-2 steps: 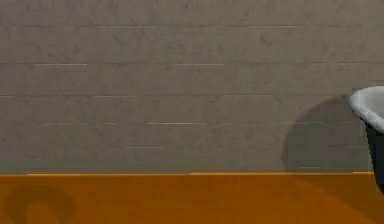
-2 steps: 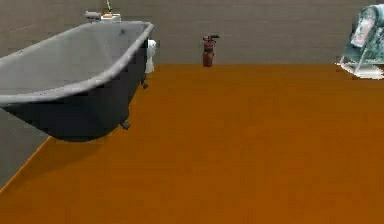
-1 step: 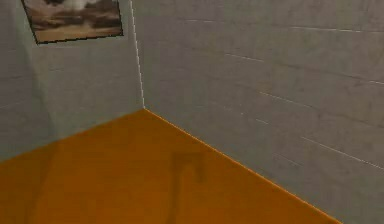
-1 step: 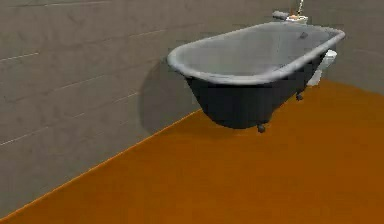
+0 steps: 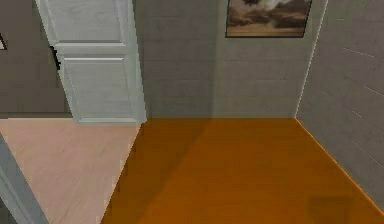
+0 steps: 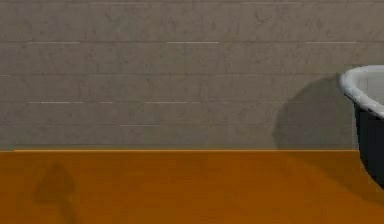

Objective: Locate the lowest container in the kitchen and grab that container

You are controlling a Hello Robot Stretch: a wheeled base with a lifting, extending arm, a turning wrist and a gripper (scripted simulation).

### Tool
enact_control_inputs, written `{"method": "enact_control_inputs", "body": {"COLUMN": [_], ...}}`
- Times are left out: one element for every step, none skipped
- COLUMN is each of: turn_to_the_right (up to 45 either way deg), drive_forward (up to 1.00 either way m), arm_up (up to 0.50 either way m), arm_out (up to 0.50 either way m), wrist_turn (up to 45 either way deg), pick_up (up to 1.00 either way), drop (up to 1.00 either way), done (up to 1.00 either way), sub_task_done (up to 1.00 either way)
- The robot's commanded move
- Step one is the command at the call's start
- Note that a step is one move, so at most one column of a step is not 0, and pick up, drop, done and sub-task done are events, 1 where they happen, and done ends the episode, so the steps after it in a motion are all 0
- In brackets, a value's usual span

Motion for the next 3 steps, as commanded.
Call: {"method": "enact_control_inputs", "body": {"turn_to_the_right": [-6.0,0.0,-45.0], "drive_forward": [0.00,0.80,0.00], "arm_up": [0.00,0.00,0.00], "arm_out": [0.00,0.00,0.00], "wrist_turn": [0.0,0.0,0.0], "pick_up": [0.00,0.00,0.00], "drop": [0.00,0.00,0.00], "done": [0.00,0.00,0.00], "sub_task_done": [0.00,0.00,0.00]}}
